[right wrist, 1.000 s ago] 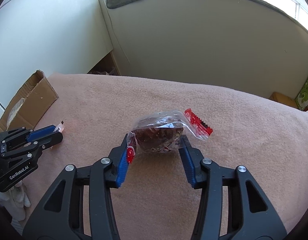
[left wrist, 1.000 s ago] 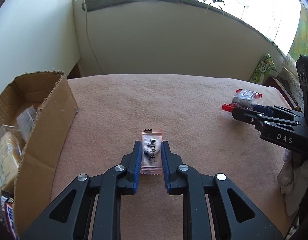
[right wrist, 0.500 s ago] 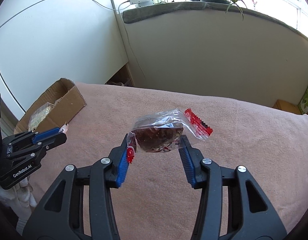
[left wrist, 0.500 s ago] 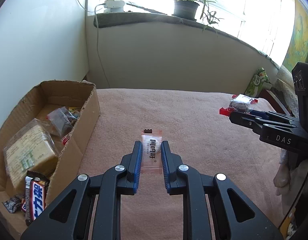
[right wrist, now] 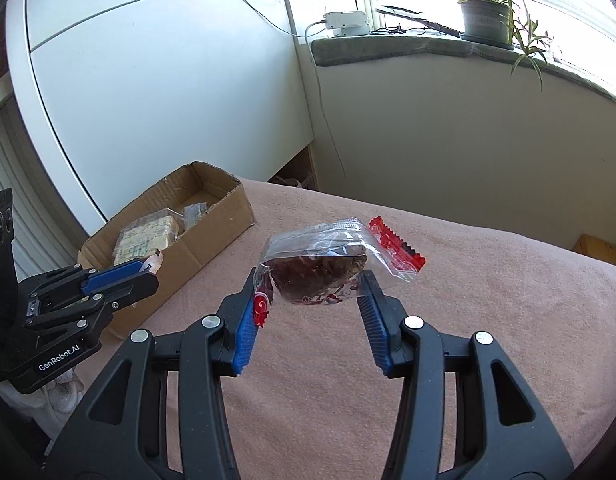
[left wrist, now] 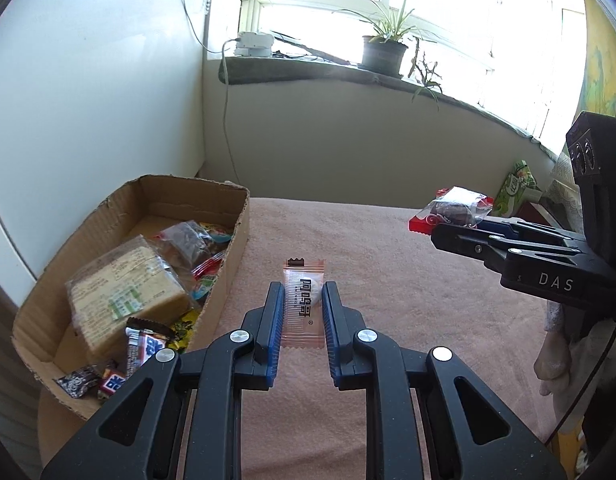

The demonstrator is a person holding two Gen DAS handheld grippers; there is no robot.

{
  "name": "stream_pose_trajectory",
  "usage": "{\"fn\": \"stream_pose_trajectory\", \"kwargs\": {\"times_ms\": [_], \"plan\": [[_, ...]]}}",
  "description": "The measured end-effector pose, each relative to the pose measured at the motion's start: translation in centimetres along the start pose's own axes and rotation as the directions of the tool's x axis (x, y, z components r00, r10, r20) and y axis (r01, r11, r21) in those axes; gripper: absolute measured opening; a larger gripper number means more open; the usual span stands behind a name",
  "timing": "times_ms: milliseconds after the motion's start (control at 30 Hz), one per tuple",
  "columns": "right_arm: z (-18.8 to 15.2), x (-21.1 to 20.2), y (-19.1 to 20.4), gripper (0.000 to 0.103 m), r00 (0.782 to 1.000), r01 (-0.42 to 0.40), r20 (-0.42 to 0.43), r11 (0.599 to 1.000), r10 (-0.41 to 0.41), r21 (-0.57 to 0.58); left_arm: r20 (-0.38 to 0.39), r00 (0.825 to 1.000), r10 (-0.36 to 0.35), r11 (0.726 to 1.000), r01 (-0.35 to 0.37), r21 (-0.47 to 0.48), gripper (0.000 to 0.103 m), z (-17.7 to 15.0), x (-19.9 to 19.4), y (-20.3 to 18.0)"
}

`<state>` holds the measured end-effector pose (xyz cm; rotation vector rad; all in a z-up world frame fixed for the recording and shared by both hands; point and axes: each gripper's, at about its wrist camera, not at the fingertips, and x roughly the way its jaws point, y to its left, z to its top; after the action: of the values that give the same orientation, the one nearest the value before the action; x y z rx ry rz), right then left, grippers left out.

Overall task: Organize snacks
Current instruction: 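Carry the pink candy and clear bag with both grippers over the box, then open both grippers to drop the pink candy and clear bag into the box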

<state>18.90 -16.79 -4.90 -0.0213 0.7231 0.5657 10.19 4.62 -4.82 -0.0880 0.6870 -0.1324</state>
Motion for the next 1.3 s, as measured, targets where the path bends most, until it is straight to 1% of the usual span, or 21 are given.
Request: {"fn": "stream_pose_trajectory", "kwargs": {"times_ms": [200,333,467,633,767,800,833,867,900,933,967,1000,1167,1233,1300], "plan": [[0.9,1.1,3.3,0.049,0.998,-0.065,-0.005,0.997,0.064,-0.037,0.016,0.998,0.061,0.998,-0.061,-0.030,0.017,-0.2,-1.1,2.6],[1.4,2.5,6.4,0.049,0.993,-0.116,-0.025,0.990,0.114,-0.080,0.014,0.993,0.117,0.991,-0.116,-0.064,0.017,-0.6,-1.7,5.1],[2.0,4.0,9.6,0.049,0.988,-0.154,-0.043,0.979,0.150,-0.132,0.003,0.988,0.155,0.983,-0.154,-0.099,0.017,-1.1,-2.0,7.3],[2.7,6.2,12.5,0.050,0.978,-0.202,-0.079,0.965,0.192,-0.168,-0.005,0.983,0.181,0.976,-0.181,-0.125,0.018,-1.6,-2.4,9.1],[2.9,7.5,14.3,0.051,0.970,-0.235,-0.106,0.954,0.218,-0.186,-0.004,0.983,0.182,0.974,-0.181,-0.134,0.019,-1.7,-2.7,9.5],[3.0,7.7,14.6,0.053,0.969,-0.241,-0.107,0.951,0.224,-0.192,-0.001,0.983,0.186,0.974,-0.184,-0.134,0.020,-1.6,-2.8,9.5],[3.1,7.9,14.9,0.054,0.967,-0.248,-0.109,0.949,0.231,-0.196,0.002,0.981,0.192,0.972,-0.190,-0.136,0.022,-1.6,-2.8,9.6],[3.2,8.1,15.2,0.056,0.966,-0.253,-0.107,0.947,0.236,-0.197,0.003,0.981,0.195,0.971,-0.192,-0.141,0.030,-1.6,-2.9,9.7],[3.3,8.2,15.3,0.061,0.965,-0.259,-0.105,0.946,0.242,-0.196,0.003,0.980,0.201,0.969,-0.198,-0.148,0.041,-1.6,-2.9,9.9],[3.5,8.3,15.4,0.066,0.964,-0.262,-0.105,0.945,0.246,-0.195,0.008,0.978,0.207,0.967,-0.203,-0.155,0.045,-1.8,-3.2,10.0],[3.6,8.4,15.4,0.076,0.965,-0.257,-0.102,0.947,0.241,-0.194,0.011,0.978,0.209,0.966,-0.205,-0.160,0.046,-1.8,-3.4,10.1],[3.7,8.4,15.4,0.078,0.967,-0.249,-0.094,0.949,0.235,-0.192,0.011,0.978,0.209,0.965,-0.204,-0.163,0.046,-1.9,-3.5,10.1],[3.9,7.7,14.7,0.078,0.968,-0.248,-0.080,0.953,0.238,-0.176,0.018,0.975,0.222,0.961,-0.216,-0.174,0.046,-2.4,-4.4,10.1],[3.7,7.3,14.4,0.078,0.969,-0.243,-0.077,0.954,0.233,-0.174,0.020,0.973,0.228,0.959,-0.222,-0.176,0.051,-2.5,-4.8,10.0],[3.4,6.7,14.1,0.078,0.971,-0.236,-0.072,0.956,0.226,-0.175,0.027,0.971,0.237,0.957,-0.229,-0.179,0.059,-2.7,-5.4,9.7]]}}
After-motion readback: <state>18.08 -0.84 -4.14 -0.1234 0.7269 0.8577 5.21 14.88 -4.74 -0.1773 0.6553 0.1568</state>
